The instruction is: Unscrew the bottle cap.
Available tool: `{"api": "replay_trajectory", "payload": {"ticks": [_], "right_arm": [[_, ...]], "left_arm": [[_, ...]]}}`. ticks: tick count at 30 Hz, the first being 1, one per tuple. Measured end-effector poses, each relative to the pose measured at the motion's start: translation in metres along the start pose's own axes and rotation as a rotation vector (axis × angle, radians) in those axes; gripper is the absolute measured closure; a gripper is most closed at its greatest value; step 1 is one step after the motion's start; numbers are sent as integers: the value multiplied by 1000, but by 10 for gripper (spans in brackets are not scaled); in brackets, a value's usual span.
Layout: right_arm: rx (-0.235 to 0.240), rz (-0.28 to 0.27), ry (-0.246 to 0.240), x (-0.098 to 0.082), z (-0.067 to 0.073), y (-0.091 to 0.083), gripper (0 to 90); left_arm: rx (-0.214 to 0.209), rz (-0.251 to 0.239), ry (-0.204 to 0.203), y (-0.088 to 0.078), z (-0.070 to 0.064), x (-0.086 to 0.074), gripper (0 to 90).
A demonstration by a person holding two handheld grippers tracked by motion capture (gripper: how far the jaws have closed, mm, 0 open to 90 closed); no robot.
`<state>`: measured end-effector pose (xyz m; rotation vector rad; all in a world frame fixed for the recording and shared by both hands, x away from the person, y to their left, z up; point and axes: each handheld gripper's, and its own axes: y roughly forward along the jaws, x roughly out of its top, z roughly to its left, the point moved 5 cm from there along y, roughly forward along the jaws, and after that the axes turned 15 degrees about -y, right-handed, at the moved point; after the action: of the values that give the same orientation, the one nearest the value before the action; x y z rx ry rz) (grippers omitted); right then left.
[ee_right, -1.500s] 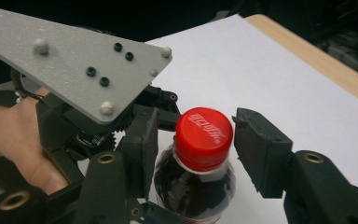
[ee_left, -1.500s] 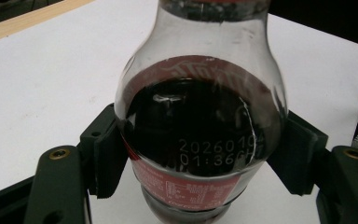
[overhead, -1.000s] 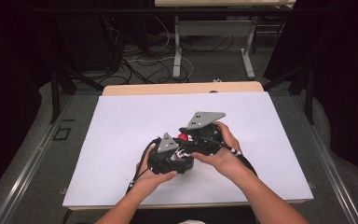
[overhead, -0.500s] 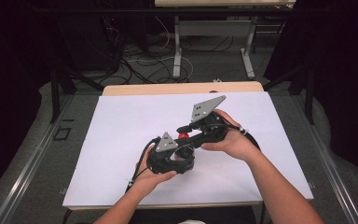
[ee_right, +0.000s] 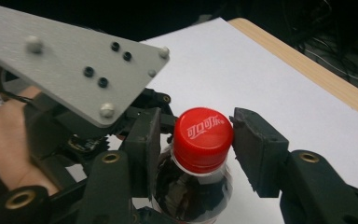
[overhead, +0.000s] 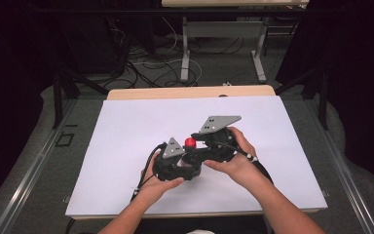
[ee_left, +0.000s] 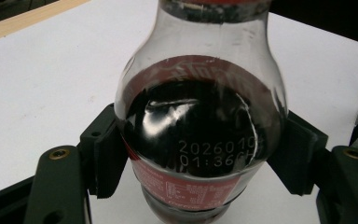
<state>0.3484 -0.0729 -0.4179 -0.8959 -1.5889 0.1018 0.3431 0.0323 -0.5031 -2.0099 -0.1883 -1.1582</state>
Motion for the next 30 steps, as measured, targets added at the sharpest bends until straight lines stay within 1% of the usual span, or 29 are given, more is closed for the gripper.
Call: {"api": "replay_trajectory", "payload": {"ticks": [1, 2, 3, 4, 6, 7, 8, 9, 10, 11, 12, 13, 14, 15, 16, 17, 18, 19, 20, 21, 23, 24, 25, 26, 27, 28, 29, 30], "right_arm": [[-7, 19, 9, -1, 1, 1, 551], [-25, 12, 17, 0, 3, 4, 548], [-25, 12, 17, 0, 3, 4, 548], [-42, 0, 37, 0, 3, 7, 553], [-48, 8, 45, 1, 3, 9, 561], [-39, 27, 47, 1, 3, 9, 577], [-41, 14, 33, 2, 2, 11, 593], [-24, 13, 26, 3, 1, 12, 594], [25, 8, 10, 5, -3, 14, 605], [25, 8, 10, 5, -3, 14, 605], [83, 13, -16, 6, -7, 14, 609], [83, 13, -16, 6, -7, 14, 609], [107, 17, -22, 6, -9, 14, 610], [154, 42, -37, 6, -12, 13, 613], [154, 42, -37, 6, -12, 13, 613], [170, 43, -55, 7, -13, 14, 614], [220, 26, -116, 8, -15, 15, 615], [235, 34, -102, 7, -18, 15, 616], [235, 34, -102, 7, -18, 15, 616], [270, 16, -124, 8, -18, 15, 616], [270, 22, -116, 8, -20, 14, 616], [275, 15, -124, 8, -20, 14, 616], [281, 13, -144, 8, -19, 14, 616], [292, 16, -144, 8, -20, 13, 616], [293, 4, -160, 9, -21, 13, 616], [293, 4, -160, 9, -21, 13, 616], [301, 7, -165, 9, -22, 12, 616], [306, 2, -176, 9, -21, 12, 616]], "left_arm": [[0, 2, 0, 0, 0, 0, 303], [6, -6, 2, 1, 0, 0, 303], [10, 3, 6, 1, 0, 0, 303], [13, 5, 12, 1, -1, -1, 303], [10, 5, 8, 1, -1, -1, 303], [13, -6, 11, 1, -1, -1, 303], [14, -5, 16, 1, -1, -1, 303], [10, -4, 16, 1, -1, -1, 303], [11, -4, 16, 1, -1, -1, 303], [9, -7, 13, 0, -1, -1, 303], [8, -2, 20, 0, 0, 0, 303], [7, -1, 15, 0, -1, 0, 303], [7, -1, 18, -1, -1, 0, 303], [7, 5, 21, -1, -1, 0, 303], [3, 7, 20, -1, -1, 0, 303], [-1, 5, 20, -1, -1, 0, 304], [0, -3, 18, 0, 0, 0, 304], [-3, 0, 15, 0, -1, 0, 304], [-4, 1, 13, -1, -1, 0, 304], [-6, 0, 13, -1, -1, 0, 304], [-10, 2, 20, -1, -1, 1, 304], [-14, 5, 18, -2, -1, 1, 304], [-13, -5, 17, -1, -1, 1, 304], [-16, -6, 17, -1, -2, 1, 304], [-26, 8, 21, -3, -2, 1, 305], [-23, -8, 19, -2, -2, 1, 305], [-19, -4, 20, -2, -2, 2, 305], [-19, -12, 23, -2, -2, 2, 305]]}}
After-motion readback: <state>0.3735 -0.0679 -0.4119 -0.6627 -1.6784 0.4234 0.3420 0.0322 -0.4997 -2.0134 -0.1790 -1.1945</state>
